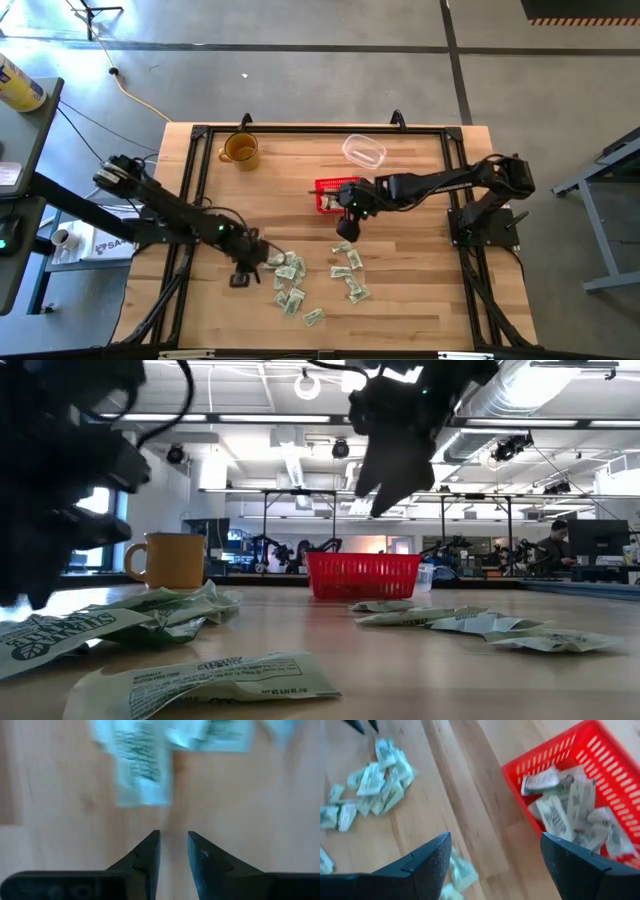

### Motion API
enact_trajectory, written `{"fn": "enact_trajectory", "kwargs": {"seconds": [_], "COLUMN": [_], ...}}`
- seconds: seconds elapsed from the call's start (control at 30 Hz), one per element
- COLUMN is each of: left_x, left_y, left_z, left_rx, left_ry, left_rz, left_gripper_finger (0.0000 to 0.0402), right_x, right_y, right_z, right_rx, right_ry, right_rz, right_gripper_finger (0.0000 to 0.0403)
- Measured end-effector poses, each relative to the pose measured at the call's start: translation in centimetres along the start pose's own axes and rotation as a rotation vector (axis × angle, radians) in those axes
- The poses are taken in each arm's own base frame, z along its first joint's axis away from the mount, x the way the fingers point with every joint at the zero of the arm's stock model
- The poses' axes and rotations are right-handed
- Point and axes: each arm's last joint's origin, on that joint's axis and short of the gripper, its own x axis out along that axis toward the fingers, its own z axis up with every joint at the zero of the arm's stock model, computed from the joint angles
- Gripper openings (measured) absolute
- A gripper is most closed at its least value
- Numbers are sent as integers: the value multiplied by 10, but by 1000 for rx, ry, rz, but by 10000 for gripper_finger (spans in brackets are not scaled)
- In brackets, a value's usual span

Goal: Pick and place items into bin
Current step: Put the white packet into the red basket

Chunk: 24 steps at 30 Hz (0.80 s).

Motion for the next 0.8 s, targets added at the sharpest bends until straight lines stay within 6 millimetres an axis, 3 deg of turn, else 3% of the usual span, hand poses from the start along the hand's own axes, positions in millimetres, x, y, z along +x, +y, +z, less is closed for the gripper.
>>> {"fn": "enact_trajectory", "kwargs": {"seconds": [0.1, 0.23, 0.4, 0.6, 0.7, 0.8], "left_x": [-4, -7, -3, 8, 18, 24], "left_y": [-15, -17, -8, -6, -2, 2], "left_z": [6, 11, 17, 21, 20, 23], "left_rx": [52, 58, 21, 9, 0, -19], "left_ry": [-87, -167, -198, -177, -142, -136], "left_rz": [31, 147, 220, 176, 191, 202], "left_gripper_finger": [125, 139, 203, 273, 280, 260], "right_x": [-2, -3, -4, -6, -7, -5], "right_y": [3, 3, 6, 3, -3, -9], "right_z": [-9, -18, -24, -33, -35, -34], "right_rx": [-23, -46, -90, -173, -183, -203], "right_ry": [51, 113, 157, 235, 266, 266], "right_rz": [-44, -105, -124, -175, -250, -268], "right_gripper_finger": [296, 296, 296, 296, 296, 296]}}
